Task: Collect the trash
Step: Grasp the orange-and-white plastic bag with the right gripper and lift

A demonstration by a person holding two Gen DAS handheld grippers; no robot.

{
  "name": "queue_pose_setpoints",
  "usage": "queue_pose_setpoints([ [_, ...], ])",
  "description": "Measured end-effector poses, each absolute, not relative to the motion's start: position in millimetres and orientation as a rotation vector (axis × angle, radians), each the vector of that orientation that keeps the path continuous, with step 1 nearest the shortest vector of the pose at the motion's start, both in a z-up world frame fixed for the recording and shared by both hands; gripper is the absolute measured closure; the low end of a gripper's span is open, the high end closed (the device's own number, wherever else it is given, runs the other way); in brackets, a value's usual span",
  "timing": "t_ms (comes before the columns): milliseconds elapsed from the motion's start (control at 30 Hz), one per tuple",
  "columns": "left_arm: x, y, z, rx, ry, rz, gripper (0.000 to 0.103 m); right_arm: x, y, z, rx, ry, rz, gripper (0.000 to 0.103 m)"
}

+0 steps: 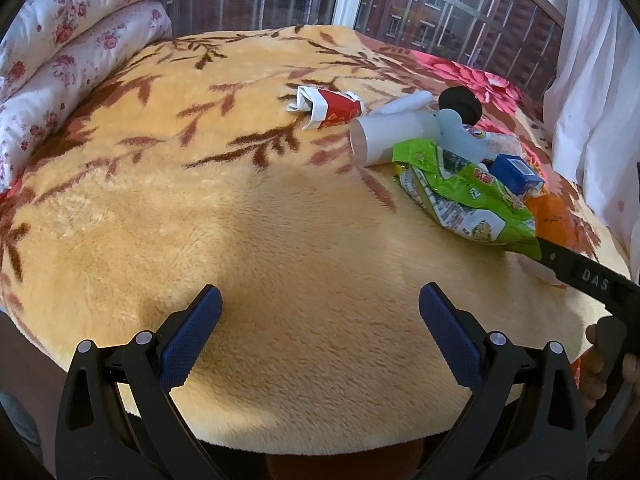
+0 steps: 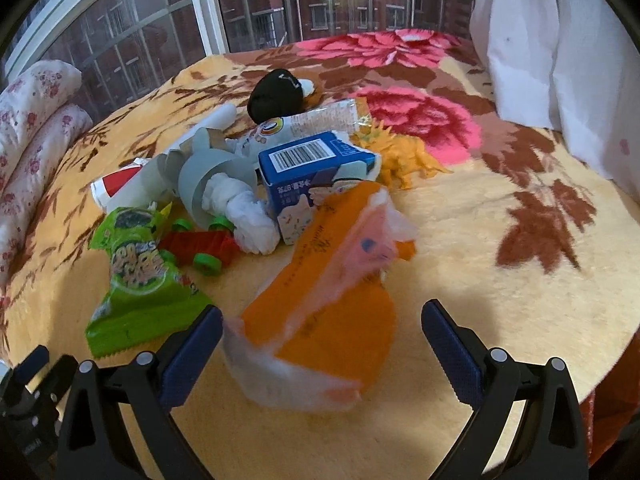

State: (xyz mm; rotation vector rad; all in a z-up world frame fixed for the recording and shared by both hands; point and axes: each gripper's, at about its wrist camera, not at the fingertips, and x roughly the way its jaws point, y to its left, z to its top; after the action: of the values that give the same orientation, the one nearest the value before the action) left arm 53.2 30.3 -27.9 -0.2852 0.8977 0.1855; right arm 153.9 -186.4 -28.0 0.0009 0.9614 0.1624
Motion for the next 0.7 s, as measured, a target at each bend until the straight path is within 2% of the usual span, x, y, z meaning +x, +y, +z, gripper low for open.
queue_pose_setpoints([
  [100,56,32,-29,-0.282,0.898,0.189,0.007,163,-182,-33,0.007,0.975,0.175,0.005],
  [167,56,32,-29,-0.28,0.898,0.19,0.007,168,-180,-36,0.02,0.986,0.194,0.01],
  [233,58,32,-30,-0.274,0.898,0.193,0.007,173,-178,-41,0.015,0.994,0.194,0.025],
  [300,58,32,-30,-0.27,0.898,0.193,0.007,175,-176,-45,-0.007,0.979,0.184,0.027],
  [367,59,32,-30,-0.263,0.9,0.194,0.007,173,-175,-46,-0.023,0.955,0.18,0.035],
  [533,59,30,-30,-0.266,0.904,0.193,0.007,165,-181,-45,-0.043,0.916,0.171,0.06],
  [700,58,23,-28,-0.276,0.913,0.184,0.007,155,-192,-41,-0.031,0.894,0.202,0.072],
])
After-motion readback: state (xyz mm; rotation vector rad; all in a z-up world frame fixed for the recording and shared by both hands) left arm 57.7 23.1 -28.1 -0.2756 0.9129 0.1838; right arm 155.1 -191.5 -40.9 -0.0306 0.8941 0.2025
